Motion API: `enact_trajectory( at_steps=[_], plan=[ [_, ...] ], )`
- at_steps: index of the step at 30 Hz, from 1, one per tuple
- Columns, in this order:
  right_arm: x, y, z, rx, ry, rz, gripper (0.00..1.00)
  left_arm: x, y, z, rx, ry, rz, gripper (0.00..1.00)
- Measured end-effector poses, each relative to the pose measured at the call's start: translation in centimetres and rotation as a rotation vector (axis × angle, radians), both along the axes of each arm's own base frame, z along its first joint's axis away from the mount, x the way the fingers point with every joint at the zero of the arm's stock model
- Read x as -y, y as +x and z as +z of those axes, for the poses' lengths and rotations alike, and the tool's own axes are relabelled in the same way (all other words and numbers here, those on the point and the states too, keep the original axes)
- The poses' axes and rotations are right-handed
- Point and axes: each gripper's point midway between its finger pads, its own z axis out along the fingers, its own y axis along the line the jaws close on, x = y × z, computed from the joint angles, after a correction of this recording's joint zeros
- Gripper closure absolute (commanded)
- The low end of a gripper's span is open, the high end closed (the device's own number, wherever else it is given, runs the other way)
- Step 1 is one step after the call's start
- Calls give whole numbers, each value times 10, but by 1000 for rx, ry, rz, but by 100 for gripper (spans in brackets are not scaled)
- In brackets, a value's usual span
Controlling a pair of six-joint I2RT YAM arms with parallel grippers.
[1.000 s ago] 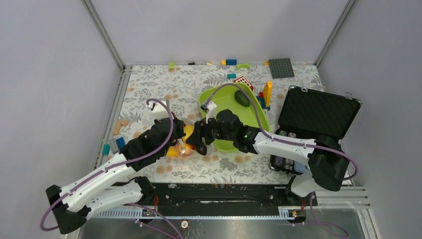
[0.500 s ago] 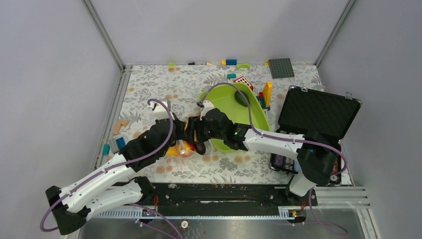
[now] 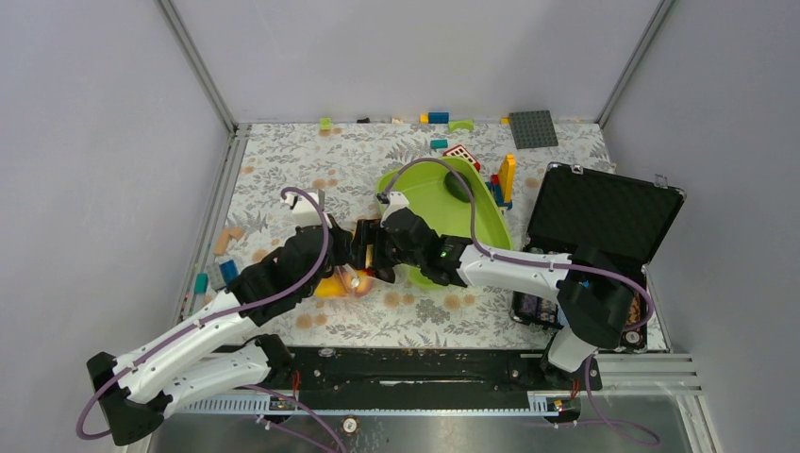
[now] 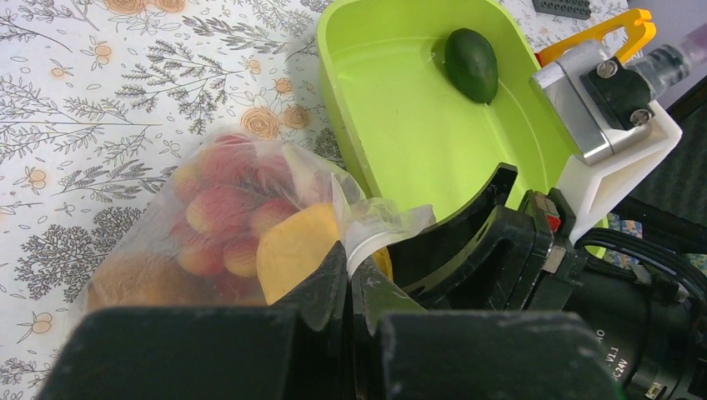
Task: Place the food in the zip-top bag and seal the zipper
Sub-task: Place the fake fruit in the zipper food storage bag.
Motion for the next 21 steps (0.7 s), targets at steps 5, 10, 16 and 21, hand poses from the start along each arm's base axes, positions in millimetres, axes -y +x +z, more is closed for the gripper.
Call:
enact_trajectory(
  at_steps=[5,10,16,21],
  plan=[
    [3,-1,2,36,-10,21,13,-1,0,0,1,1,3,100],
    [5,-8,16,92,14,82,10,-3,2,1,6,4,21,100],
    [7,-21,32,134,71,155,10,-7,3,1,11,9,43,100],
    [13,-23,36,161,76,162,6,-10,3,3,17,6,55,100]
  ],
)
